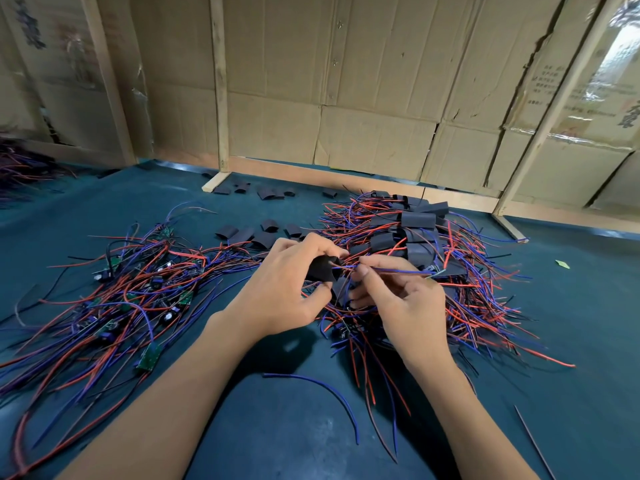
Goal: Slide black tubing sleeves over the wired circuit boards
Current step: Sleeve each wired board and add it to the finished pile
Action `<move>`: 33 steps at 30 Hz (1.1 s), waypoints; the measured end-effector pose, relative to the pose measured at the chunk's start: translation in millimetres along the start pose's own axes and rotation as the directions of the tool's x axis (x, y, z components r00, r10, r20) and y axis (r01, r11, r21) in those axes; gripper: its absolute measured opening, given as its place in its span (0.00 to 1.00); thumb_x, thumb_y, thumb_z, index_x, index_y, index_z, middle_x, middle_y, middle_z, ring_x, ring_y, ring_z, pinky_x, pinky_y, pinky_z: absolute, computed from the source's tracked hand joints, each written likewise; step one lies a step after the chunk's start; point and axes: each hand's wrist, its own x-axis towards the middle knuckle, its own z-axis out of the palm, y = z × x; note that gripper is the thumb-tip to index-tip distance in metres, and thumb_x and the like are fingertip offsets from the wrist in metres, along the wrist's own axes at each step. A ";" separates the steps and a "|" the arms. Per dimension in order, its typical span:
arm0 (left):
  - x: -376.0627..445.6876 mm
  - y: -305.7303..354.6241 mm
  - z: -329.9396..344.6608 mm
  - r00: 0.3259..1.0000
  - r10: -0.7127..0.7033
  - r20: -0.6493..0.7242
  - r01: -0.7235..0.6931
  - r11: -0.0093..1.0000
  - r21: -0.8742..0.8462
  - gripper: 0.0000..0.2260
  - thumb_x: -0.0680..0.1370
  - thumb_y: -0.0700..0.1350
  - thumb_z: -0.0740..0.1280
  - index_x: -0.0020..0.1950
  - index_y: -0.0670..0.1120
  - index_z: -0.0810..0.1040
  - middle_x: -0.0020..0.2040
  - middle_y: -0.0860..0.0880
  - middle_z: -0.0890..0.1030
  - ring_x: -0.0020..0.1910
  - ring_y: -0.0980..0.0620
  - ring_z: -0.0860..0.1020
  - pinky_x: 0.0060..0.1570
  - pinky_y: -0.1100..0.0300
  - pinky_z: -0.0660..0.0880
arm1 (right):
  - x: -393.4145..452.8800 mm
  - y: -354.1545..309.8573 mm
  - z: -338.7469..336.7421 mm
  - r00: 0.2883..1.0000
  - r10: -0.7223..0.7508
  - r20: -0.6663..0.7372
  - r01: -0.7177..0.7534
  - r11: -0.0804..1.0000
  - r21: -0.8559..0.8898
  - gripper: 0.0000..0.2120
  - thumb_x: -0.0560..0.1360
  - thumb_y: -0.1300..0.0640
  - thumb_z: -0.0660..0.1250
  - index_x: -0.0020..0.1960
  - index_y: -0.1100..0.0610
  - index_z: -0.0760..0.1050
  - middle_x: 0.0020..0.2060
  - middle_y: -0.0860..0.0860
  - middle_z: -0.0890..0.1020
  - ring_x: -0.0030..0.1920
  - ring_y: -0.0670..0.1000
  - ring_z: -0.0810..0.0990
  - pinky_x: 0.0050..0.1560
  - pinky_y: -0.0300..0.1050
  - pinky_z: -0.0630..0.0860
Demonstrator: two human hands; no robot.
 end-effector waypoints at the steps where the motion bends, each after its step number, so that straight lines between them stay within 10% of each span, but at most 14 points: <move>1: -0.2 -0.2 0.0 1.000 -0.004 -0.001 0.004 1.000 0.006 0.20 0.73 0.41 0.68 0.62 0.56 0.70 0.57 0.58 0.81 0.58 0.66 0.68 0.61 0.68 0.63 | -0.2 -1.6 1.1 0.998 0.063 0.025 -0.064 0.995 0.072 0.04 0.77 0.61 0.72 0.48 0.54 0.84 0.34 0.56 0.85 0.34 0.57 0.86 0.41 0.54 0.84; 16: 0.5 0.9 1.8 0.998 0.042 -0.044 -0.041 0.999 0.033 0.19 0.72 0.41 0.70 0.61 0.51 0.73 0.60 0.61 0.80 0.57 0.74 0.66 0.59 0.71 0.61 | 4.6 -7.0 0.2 0.944 0.281 0.175 -0.328 0.859 0.393 0.05 0.70 0.63 0.75 0.46 0.64 0.85 0.34 0.61 0.80 0.33 0.53 0.80 0.38 0.45 0.81; 33: -1.8 0.8 0.7 1.000 -0.027 -0.002 0.027 0.999 -0.020 0.21 0.73 0.45 0.69 0.63 0.59 0.72 0.58 0.62 0.78 0.55 0.51 0.71 0.56 0.61 0.69 | 0.6 -12.1 5.5 0.973 0.226 0.040 -0.229 0.944 0.237 0.13 0.72 0.74 0.68 0.37 0.58 0.81 0.28 0.56 0.78 0.26 0.54 0.76 0.30 0.42 0.77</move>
